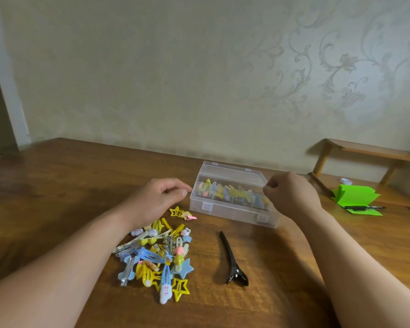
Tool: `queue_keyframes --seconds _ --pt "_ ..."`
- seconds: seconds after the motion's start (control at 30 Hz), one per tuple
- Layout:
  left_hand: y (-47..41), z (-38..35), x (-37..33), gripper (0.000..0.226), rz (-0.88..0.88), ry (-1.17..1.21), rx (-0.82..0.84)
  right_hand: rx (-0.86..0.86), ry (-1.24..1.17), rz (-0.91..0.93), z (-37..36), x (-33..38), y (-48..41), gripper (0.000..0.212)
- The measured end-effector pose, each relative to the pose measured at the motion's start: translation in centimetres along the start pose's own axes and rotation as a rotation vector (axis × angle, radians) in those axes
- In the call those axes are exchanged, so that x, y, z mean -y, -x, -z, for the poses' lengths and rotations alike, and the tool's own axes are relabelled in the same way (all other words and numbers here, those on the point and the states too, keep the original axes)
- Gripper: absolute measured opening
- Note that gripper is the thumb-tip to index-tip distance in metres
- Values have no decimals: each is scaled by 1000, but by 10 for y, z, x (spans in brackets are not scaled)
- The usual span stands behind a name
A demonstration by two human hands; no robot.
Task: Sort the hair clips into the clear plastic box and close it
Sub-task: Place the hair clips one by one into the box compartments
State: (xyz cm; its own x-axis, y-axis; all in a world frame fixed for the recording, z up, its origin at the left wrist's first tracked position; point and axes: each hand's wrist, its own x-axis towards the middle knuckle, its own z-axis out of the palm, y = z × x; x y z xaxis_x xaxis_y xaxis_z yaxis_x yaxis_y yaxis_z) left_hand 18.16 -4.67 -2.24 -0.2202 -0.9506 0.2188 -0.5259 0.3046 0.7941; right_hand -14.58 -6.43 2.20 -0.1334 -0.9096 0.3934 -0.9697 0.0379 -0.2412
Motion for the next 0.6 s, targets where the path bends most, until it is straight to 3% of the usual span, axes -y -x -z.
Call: queue_keyframes --seconds 0.33,0.6 --pt "1 0 -1 29 -9 24 19 -59 -78 -11 -6 -6 2 25" --pt "2 2 -4 32 0 22 26 -141 -243 374 5 49 38 15"
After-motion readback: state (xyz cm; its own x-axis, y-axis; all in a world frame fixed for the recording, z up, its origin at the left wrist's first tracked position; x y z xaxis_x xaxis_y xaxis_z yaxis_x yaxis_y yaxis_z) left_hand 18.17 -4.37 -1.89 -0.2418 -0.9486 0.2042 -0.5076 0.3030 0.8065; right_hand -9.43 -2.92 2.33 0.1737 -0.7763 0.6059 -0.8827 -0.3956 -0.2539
